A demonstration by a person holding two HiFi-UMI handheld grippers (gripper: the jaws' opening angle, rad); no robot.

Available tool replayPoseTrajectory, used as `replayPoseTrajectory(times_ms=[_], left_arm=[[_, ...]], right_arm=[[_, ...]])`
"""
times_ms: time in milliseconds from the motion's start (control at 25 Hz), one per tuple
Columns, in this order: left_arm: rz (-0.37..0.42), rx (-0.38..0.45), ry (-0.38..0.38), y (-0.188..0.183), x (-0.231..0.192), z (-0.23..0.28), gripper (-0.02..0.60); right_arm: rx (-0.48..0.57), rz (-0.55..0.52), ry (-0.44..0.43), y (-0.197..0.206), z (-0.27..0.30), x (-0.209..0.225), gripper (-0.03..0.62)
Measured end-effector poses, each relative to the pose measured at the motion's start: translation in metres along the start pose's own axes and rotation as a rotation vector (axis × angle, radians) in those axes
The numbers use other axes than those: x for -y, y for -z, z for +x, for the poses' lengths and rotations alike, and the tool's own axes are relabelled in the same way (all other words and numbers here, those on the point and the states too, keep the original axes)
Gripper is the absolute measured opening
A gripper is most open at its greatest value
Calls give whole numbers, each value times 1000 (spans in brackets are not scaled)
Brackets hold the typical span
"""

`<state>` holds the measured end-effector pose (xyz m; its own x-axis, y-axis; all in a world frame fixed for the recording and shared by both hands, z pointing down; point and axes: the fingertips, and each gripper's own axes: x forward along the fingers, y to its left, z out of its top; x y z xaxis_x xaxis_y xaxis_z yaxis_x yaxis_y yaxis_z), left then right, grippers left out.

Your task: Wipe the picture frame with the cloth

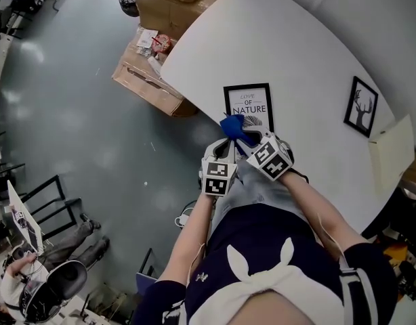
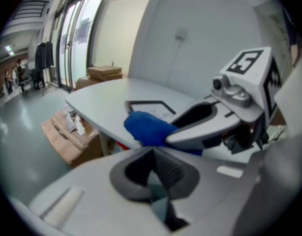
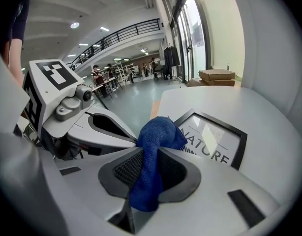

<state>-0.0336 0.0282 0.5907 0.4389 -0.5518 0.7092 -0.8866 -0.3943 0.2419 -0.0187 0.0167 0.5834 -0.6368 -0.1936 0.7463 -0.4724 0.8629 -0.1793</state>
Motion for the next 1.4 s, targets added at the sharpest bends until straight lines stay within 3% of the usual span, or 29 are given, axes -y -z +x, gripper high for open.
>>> replayPoseTrajectory(times_ms=[320, 560, 1400], left_arm=[[-2, -26, 11, 1, 0, 1, 2], [44, -51, -11, 0, 0, 2, 2], [16, -67, -13, 0, -1, 3, 2]], right_arm=[[-30, -44, 15, 0, 5, 3, 83], [-47, -57, 36, -3, 8, 5, 83], [-53, -90, 79, -25, 20, 36, 83]])
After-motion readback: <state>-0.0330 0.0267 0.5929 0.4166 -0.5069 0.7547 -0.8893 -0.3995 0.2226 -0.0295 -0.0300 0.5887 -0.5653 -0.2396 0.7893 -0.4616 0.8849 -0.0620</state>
